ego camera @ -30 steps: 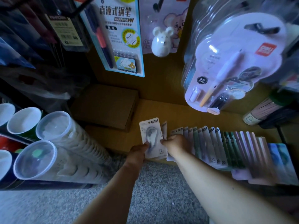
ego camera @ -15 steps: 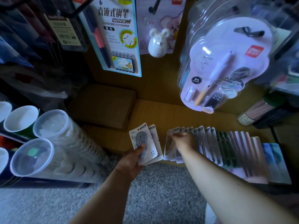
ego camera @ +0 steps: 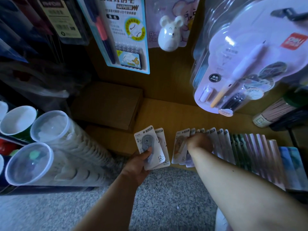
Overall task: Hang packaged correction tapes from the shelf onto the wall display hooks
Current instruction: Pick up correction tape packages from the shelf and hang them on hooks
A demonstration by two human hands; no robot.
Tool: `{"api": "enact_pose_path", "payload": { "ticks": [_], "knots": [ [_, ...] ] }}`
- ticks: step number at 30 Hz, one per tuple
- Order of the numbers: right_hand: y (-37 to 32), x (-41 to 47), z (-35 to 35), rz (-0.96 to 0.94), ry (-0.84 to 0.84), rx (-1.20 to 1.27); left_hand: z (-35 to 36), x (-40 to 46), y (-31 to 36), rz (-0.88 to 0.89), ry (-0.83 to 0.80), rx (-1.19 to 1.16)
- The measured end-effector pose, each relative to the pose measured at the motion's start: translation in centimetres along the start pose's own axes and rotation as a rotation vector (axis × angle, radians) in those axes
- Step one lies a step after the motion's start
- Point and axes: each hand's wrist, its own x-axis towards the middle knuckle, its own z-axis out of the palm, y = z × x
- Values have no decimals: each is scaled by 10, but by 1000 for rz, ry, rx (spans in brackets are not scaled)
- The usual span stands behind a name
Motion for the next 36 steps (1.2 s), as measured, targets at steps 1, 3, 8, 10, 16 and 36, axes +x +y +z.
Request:
{"api": "enact_pose_path", "payload": {
  "ticks": [1, 3, 8, 10, 16, 36],
  "knots": [
    [-1, -2, -1, -9, 2, 8, 0, 1, 0, 3, -1, -6],
    [-3, -6, -5, -31, -3, 30, 0, 1, 0, 1, 13, 1],
    [4, -18, -16, -139, -9, 208, -11, 10, -2, 48, 180, 126],
    [10, -24, -24, -145, -33, 325, -17, 12, -3, 76, 258, 199],
    [16, -49, -29, -56, -268, 609, -23, 6, -7, 189, 365, 345],
    [14, -75, 1, -105, -321, 675, 6, -20, -8, 52, -28, 115]
  ]
}}
